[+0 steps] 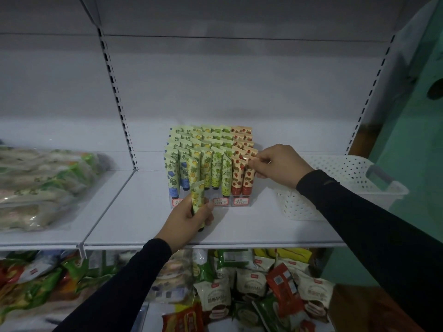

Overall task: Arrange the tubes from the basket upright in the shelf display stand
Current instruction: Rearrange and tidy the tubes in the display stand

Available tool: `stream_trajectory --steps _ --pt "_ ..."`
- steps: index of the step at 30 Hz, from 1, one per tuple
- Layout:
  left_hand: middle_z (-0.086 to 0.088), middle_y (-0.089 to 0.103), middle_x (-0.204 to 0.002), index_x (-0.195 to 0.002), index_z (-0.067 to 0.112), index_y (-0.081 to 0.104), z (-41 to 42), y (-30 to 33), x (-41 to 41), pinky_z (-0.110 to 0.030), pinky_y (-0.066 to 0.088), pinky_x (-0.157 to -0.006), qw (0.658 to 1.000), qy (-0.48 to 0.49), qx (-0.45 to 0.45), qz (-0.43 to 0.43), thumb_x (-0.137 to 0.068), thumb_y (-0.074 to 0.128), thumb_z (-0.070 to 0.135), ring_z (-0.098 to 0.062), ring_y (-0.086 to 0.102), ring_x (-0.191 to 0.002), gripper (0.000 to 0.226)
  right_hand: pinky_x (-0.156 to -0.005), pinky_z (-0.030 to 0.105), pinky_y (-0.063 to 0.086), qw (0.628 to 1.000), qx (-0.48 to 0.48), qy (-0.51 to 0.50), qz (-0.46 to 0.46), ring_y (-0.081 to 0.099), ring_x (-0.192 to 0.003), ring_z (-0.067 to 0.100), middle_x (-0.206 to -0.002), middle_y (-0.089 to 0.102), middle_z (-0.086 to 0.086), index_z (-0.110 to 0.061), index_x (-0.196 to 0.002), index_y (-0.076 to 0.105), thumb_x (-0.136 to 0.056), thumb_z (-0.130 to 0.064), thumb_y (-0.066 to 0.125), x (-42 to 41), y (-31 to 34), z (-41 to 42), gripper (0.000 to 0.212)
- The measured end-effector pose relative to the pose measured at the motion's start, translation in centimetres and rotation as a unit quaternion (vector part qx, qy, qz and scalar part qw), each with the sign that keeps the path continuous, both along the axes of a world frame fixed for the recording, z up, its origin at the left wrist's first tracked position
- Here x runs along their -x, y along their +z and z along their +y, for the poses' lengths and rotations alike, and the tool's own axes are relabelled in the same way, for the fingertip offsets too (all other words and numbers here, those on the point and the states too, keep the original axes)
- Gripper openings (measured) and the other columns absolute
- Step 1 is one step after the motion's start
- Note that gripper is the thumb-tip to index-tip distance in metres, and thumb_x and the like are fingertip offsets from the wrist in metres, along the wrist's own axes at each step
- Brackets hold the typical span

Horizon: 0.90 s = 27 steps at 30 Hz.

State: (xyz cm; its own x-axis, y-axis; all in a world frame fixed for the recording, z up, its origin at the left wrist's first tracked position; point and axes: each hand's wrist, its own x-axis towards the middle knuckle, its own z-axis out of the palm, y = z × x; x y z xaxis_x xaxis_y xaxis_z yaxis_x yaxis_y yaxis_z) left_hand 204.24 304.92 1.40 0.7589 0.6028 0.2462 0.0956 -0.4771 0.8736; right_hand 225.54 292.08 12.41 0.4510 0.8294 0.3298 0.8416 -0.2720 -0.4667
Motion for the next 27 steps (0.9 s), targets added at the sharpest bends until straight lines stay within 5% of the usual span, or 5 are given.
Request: stream_trajectory --steps 7,16,27 --pt "0.001 0.069 -0.075 -0.087 0.012 0.059 0.0 0.0 0.0 -0.022 0.050 -0.066 1.000 0.002 0.001 -0.001 -0.099 0.052 0.039 -0.009 0.062 -0.067 0.031 -0.073 0.034 0.054 1.000 -0.005 -0.015 -0.007 0.070 -0.065 0.005 -0.073 0.072 0.010 0.005 -0.074 0.061 -0.094 -0.042 0.058 0.3 -0.1 -0.3 0.051" --pt "0.001 0.069 -0.074 -0.087 0.010 0.060 0.0 0.1 0.0 -0.019 0.049 -0.064 1.000 0.001 -0.005 -0.004 -0.099 0.052 0.039 -0.009 0.062 -0.066 0.033 -0.068 0.018 0.047 0.997 -0.006 -0.027 -0.066 0.067 -0.066 0.017 -0.064 0.071 0.004 -0.001 -0.067 0.067 -0.098 -0.032 0.052 0.5 -0.1 0.1 0.047" --pt "-0.001 0.069 -0.074 -0.085 0.010 0.060 0.3 -0.2 0.1 -0.025 0.050 -0.067 1.000 -0.007 -0.004 -0.011 -0.100 0.052 0.037 -0.012 0.061 -0.066 0.031 -0.081 0.033 0.050 0.988 0.060 -0.032 -0.140 0.065 -0.073 0.023 -0.073 0.073 0.010 0.003 -0.072 0.069 -0.101 -0.032 0.045 1.0 0.6 1.5 0.052"
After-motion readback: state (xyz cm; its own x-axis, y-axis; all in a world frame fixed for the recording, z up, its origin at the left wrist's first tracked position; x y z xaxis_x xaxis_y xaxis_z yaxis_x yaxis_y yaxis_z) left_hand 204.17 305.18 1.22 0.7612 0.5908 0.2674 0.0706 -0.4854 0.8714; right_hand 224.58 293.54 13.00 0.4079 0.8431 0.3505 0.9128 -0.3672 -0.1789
